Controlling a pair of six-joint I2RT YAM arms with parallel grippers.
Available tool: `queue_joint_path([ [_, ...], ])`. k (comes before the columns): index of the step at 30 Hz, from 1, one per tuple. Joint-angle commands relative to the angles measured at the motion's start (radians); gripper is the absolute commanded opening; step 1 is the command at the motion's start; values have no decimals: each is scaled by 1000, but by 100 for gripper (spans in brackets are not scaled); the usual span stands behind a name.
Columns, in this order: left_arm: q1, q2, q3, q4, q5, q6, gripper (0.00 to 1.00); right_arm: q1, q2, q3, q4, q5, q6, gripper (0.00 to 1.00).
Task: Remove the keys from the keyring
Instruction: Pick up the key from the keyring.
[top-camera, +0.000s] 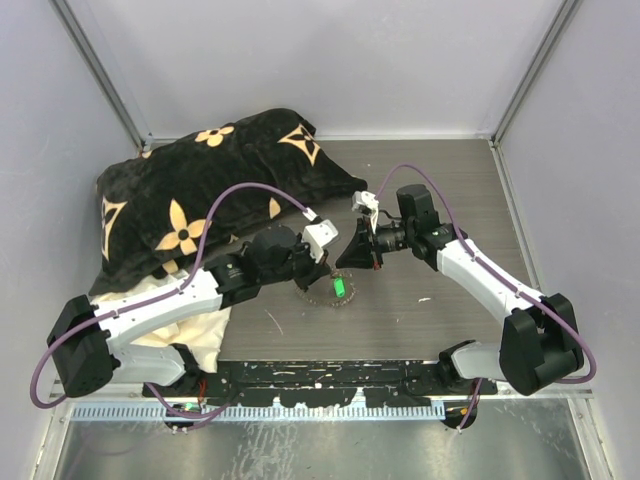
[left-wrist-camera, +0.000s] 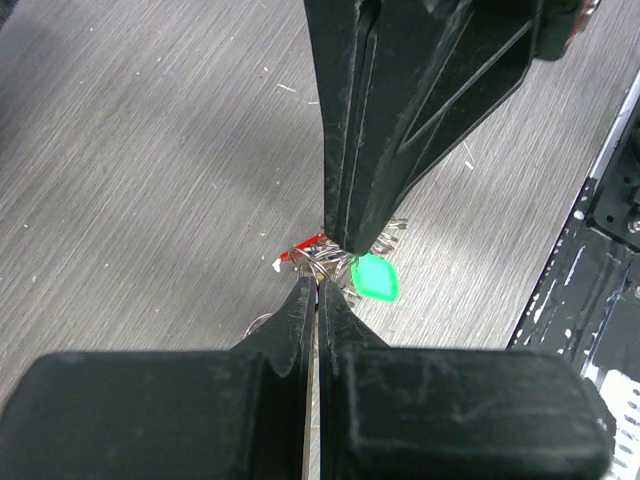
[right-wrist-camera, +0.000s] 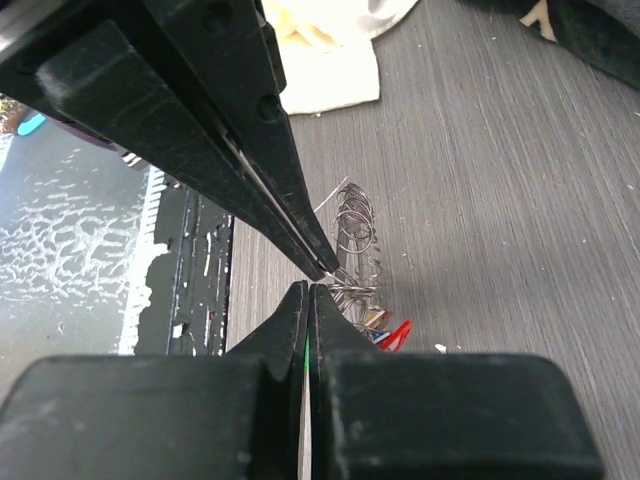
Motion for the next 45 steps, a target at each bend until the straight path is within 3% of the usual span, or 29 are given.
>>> queue_joint_path([
  [1,-5,-59,-17,131,-3,39,0,1,4,29,-30,-58,-52,1],
  [3,-5,-70,-33,148,-1,54,0,0,8,41,-79,-42,-102,4],
  [14,-3,-157,-195,332,94,190,0,2,-7,6,-239,15,-444,52],
  [19,-4,-162,-227,386,161,225,0,43,-23,-30,-250,16,-549,61],
  [22,-4,-157,-237,406,198,241,0,71,-20,-35,-257,49,-583,61],
  [31,-3,-153,-251,437,218,254,0,100,-20,-36,-251,87,-594,47],
  [38,-2,-154,-263,433,210,261,0,95,-35,-1,-288,77,-594,31],
  [45,-3,-180,-285,425,187,266,0,60,-42,27,-259,96,-491,18],
])
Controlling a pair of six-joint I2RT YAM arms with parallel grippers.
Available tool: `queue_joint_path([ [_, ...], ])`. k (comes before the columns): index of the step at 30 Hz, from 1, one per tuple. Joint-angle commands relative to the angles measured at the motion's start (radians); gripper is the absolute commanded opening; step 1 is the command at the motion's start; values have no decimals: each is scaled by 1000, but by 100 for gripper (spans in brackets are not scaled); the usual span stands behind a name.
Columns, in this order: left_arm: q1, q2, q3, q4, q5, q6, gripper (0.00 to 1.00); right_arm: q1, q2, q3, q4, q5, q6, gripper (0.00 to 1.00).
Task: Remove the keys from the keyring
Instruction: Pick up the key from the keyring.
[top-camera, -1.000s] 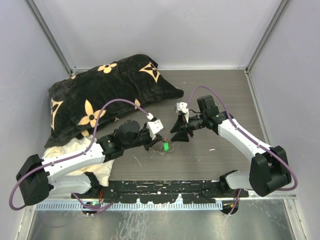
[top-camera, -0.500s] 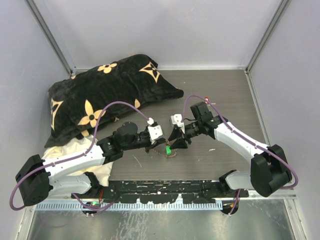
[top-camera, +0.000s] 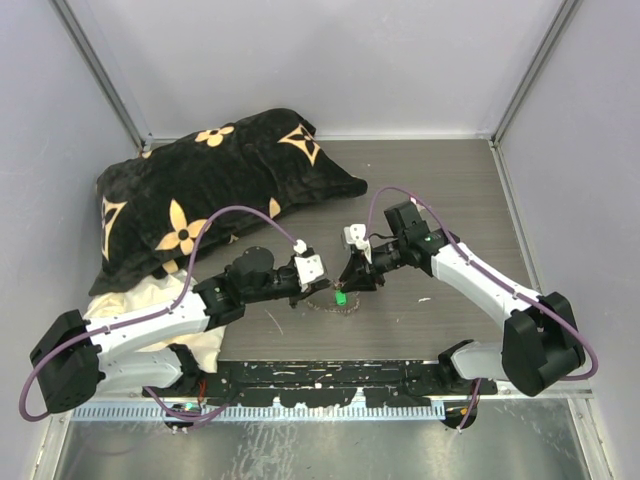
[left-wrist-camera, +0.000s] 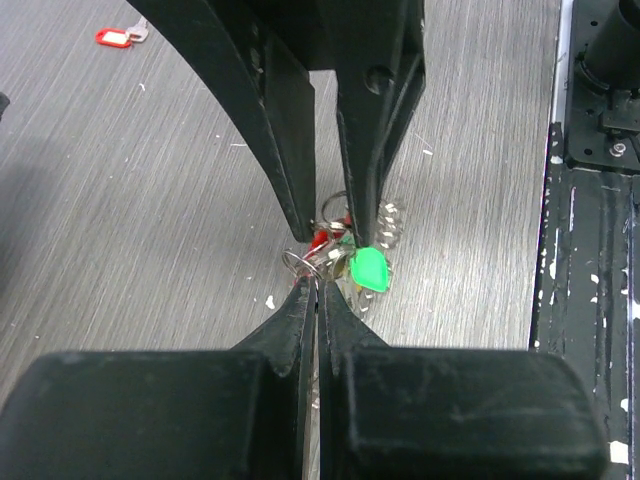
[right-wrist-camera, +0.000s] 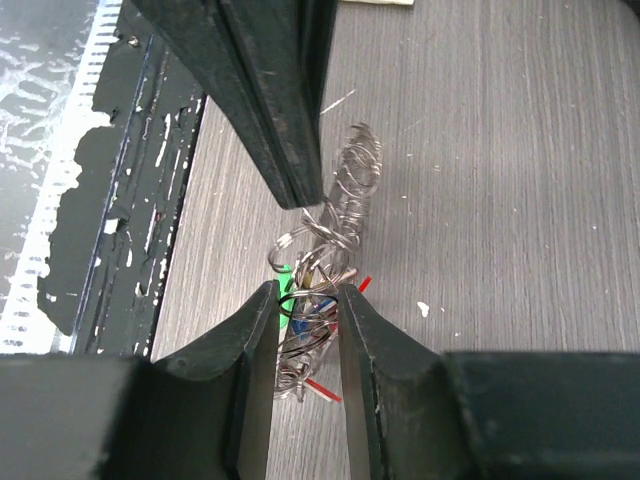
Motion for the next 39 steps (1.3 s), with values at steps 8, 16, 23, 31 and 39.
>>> queue_joint_path([
  [8,1,-80,-26,93,-22,25,0,-20,-38,44,34,57,83,25],
  [16,6,-96,-25,70,-11,48,0,-38,-35,83,-36,-55,68,45],
  [23,6,-95,-19,69,11,40,0,-64,-45,100,-64,-152,64,53],
  [31,6,-85,-9,88,40,19,0,-26,-13,46,36,-153,140,53],
  [39,5,-76,-5,101,28,-1,0,20,-7,55,34,-108,152,40],
])
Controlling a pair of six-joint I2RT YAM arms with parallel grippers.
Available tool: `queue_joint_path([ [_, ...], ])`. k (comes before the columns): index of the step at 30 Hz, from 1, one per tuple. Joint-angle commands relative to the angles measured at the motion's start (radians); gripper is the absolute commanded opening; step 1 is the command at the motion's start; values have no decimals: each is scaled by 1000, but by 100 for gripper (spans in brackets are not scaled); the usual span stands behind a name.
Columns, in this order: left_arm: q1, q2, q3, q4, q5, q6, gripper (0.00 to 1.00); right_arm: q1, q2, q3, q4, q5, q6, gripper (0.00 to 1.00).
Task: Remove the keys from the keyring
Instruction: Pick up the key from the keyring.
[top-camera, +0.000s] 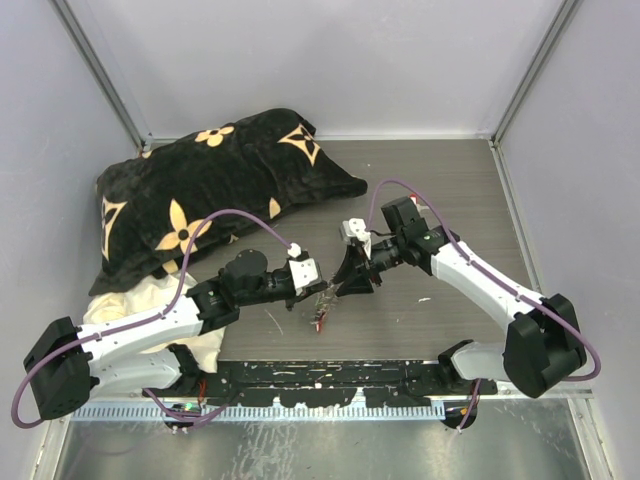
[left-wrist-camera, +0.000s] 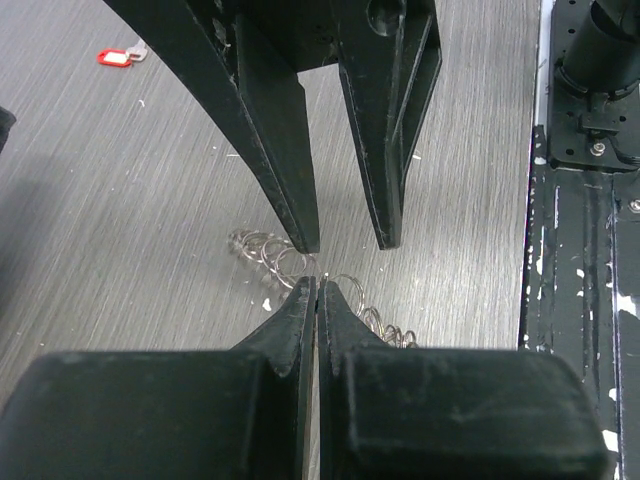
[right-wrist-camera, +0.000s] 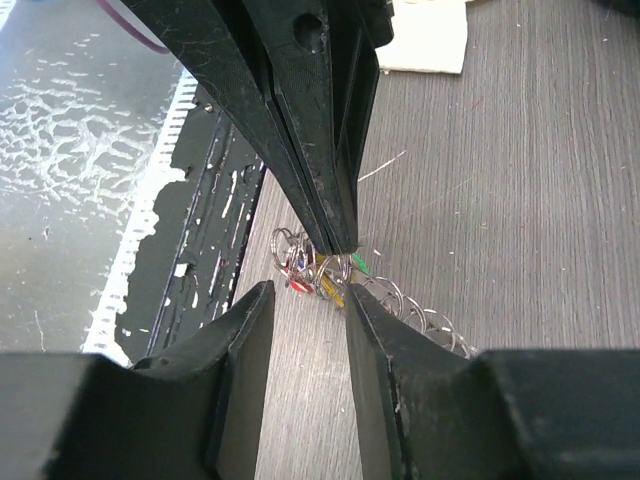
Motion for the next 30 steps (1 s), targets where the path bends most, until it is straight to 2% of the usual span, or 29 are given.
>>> queue_joint_path([
  [1,3,-13,27,99,7,-21,0,5,-1,17,26,24,25,40],
  [11,3,-23,9,120,-31,-52,0,-1,47,50,-24,28,55,41],
  [18,3,-37,-7,133,-38,-59,0,-1,95,5,139,13,254,47],
  [24,3,-47,-22,150,-34,-68,0,-1,112,-14,189,-25,292,48],
  [30,2,-48,-25,157,-30,-75,0,8,122,-20,181,-47,265,44],
])
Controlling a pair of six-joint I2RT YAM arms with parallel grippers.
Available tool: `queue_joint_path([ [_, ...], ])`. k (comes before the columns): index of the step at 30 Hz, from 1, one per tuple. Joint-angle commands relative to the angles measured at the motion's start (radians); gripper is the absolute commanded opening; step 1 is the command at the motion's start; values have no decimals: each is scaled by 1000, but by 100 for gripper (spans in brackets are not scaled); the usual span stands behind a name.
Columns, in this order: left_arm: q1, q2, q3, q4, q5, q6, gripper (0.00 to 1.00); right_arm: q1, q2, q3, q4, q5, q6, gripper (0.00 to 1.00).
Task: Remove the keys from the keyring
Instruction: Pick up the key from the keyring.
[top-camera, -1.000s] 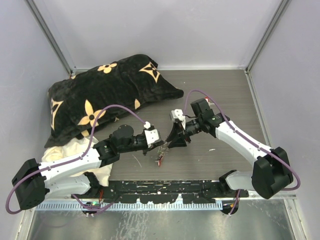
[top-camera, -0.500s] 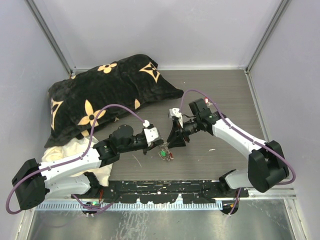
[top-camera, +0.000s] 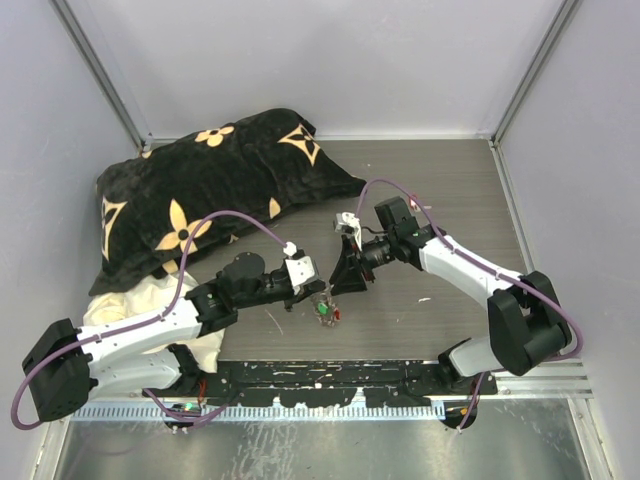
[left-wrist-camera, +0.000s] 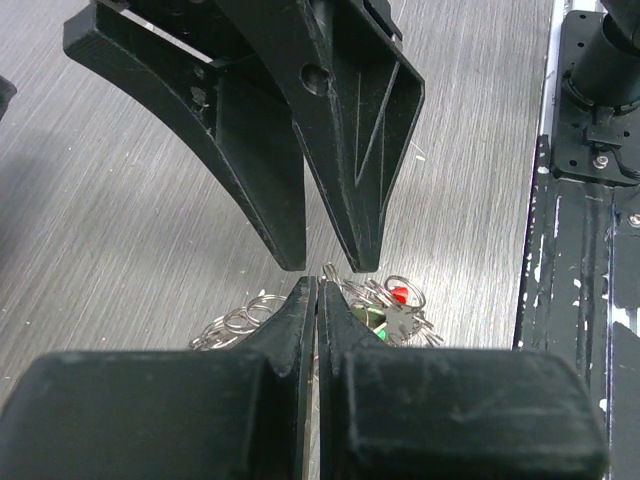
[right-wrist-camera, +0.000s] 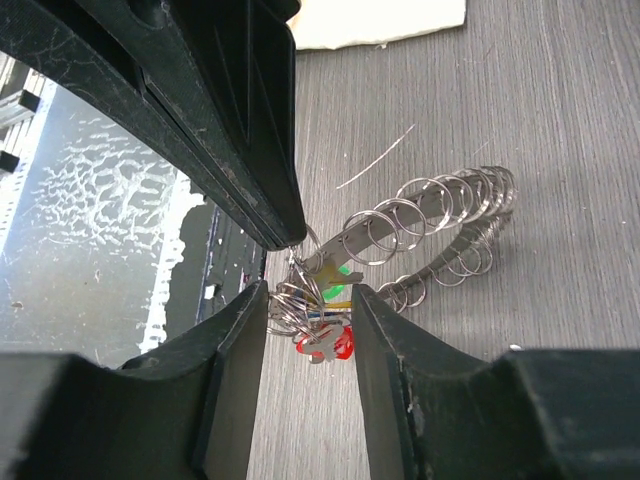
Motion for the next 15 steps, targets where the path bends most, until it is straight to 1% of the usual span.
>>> queue_joint_path([
  [1,3,-37,9,123,0,-11,0,11,-2,-3,28,-47,-14,43],
  [7,2,-42,6,125,-1,-15,0,31,0,3,-15,-46,-86,34],
  [11,2,-42,6,129,1,-21,0,42,-5,0,-17,-43,-109,26],
  [13,3,-42,6,133,3,-24,0,43,-8,1,-18,-46,-114,20],
  [15,2,-41,4,136,5,-31,0,43,-15,2,-20,-57,-125,9],
])
